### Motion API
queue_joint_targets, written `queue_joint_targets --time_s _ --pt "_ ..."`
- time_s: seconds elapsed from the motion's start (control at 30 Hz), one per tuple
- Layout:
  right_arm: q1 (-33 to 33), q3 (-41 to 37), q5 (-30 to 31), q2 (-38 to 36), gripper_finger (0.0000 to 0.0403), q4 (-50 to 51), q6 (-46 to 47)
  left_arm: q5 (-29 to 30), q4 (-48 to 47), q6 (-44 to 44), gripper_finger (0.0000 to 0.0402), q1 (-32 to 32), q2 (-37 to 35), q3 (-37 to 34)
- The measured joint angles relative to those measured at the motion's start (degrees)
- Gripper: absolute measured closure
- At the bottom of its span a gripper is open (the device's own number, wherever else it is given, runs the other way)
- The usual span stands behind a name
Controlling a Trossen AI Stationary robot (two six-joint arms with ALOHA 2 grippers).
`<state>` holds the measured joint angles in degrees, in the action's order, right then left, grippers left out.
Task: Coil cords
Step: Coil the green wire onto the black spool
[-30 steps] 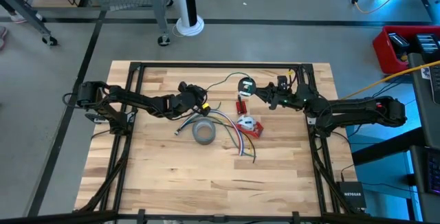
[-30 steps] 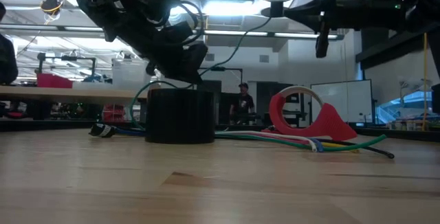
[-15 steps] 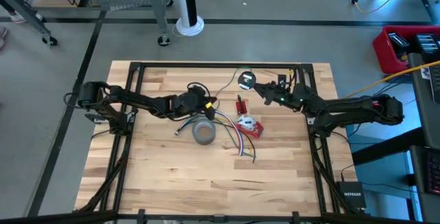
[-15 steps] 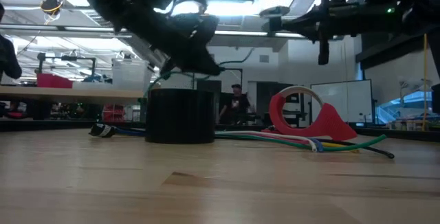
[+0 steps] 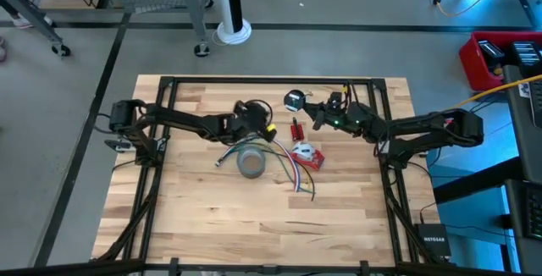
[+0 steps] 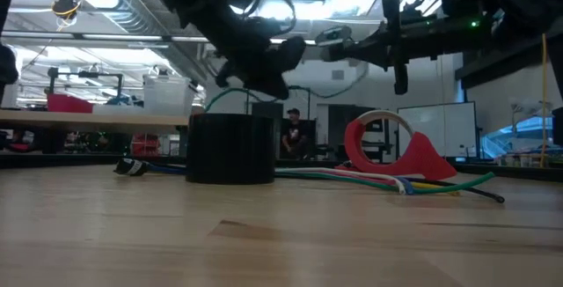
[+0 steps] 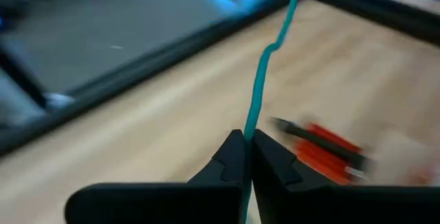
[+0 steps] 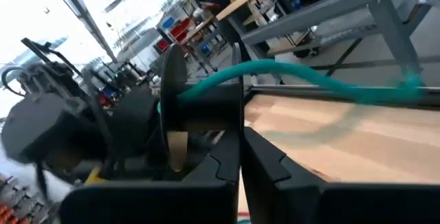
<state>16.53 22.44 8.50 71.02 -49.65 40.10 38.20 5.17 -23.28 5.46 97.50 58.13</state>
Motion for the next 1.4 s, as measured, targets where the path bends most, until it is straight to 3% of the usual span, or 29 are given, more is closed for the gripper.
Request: queue_joint_targets --time_s 0.17,0.6,0.87,1.0,1.23,1.4 --pt "0.0 0.0 -0.1 -0.1 0.0395 1.5 0.0 8.2 -3.2 2.8 0.0400 0.7 -2.9 0.1" --pt "0.0 0.0 -0.6 -0.1 0.0395 4.8 0.2 22.7 -12.7 5.8 0.0400 0.7 -10.9 0.1" --pt "0.0 0.0 -1.9 -0.1 0.0395 5.2 1.8 25.3 -12.9 8.6 0.0400 1.3 -13.9 0.1" --pt "0.0 0.0 -1.7 -0.1 0.0395 4.1 1.8 25.3 -17.4 5.2 0.0400 0.4 -14.0 0.1" --pt "0.0 0.0 0.0 -0.1 0.0395 3.4 1.8 25.3 -31.6 -8.8 0.0400 -2.3 -14.0 0.1" --pt "0.0 0.0 0.0 -0.1 0.0395 4.3 2.0 30.3 -37.4 -13.6 0.0400 -3.3 -14.0 0.1"
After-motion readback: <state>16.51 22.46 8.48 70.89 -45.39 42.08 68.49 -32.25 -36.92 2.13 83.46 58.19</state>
